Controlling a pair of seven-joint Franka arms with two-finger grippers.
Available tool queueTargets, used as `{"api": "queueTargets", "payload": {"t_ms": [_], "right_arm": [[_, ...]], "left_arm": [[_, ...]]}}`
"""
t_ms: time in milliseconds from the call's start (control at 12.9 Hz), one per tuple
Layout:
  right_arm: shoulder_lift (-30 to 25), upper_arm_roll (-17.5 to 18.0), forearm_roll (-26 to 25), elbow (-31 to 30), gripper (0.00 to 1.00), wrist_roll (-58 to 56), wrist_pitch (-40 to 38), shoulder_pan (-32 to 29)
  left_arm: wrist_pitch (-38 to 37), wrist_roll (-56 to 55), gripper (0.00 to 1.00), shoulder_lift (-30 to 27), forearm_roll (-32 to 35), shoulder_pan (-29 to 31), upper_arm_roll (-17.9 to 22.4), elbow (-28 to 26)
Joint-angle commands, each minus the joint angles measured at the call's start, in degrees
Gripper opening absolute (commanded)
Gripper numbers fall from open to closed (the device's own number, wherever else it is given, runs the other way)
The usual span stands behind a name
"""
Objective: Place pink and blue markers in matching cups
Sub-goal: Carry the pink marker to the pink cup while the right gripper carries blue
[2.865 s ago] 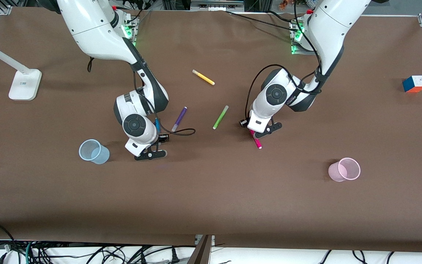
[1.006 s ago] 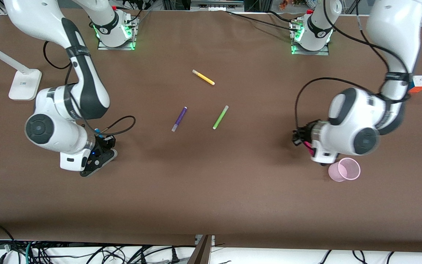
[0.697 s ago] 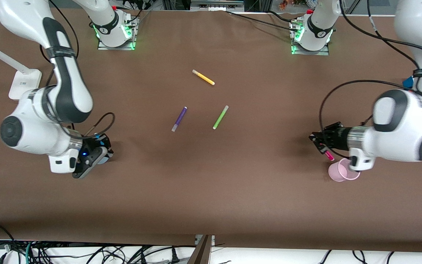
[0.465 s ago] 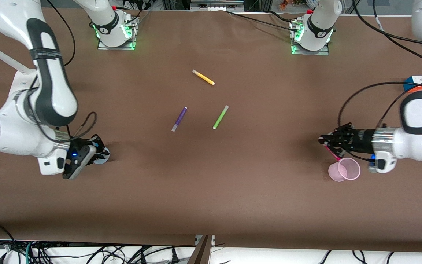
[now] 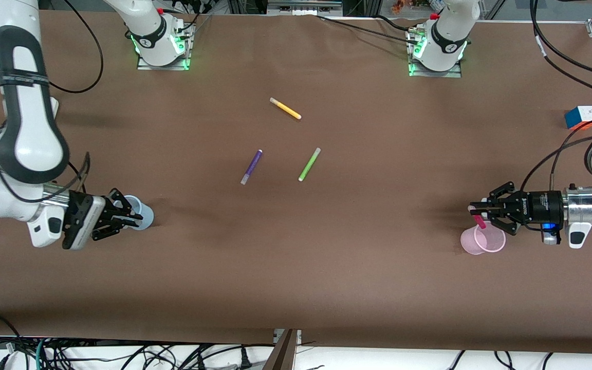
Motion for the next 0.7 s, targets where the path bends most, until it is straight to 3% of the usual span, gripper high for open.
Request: {"api": "queueTargets", "payload": {"t_ms": [0,465,542,619], "right_arm": [[0.2,0.8,6.4,-0.2,0.00,-9.0,-1.7,-3.0],[4.1,0.8,16.7,-0.2,0.00,-23.3,-5.4,-6.9],[4.4,0.9,17.0,-0.2,0.00,-24.5,-6.1,-7.3],[4.5,0.9,17.1,-0.6,0.00,-25.1,-6.7,-7.7]], "left_arm": [[1.3,3.1,0.00,2.1,-2.1,1.5,-0.7,0.7],[2.2,10.0,0.00,4.9,-2.8,3.8,-0.7,0.6],[2.2,11.8,0.05,5.4,-2.9,4.6,-0.7,0.6],[2.2,13.9,0.57,5.4,-2.8,4.8,-0.7,0.6]]}}
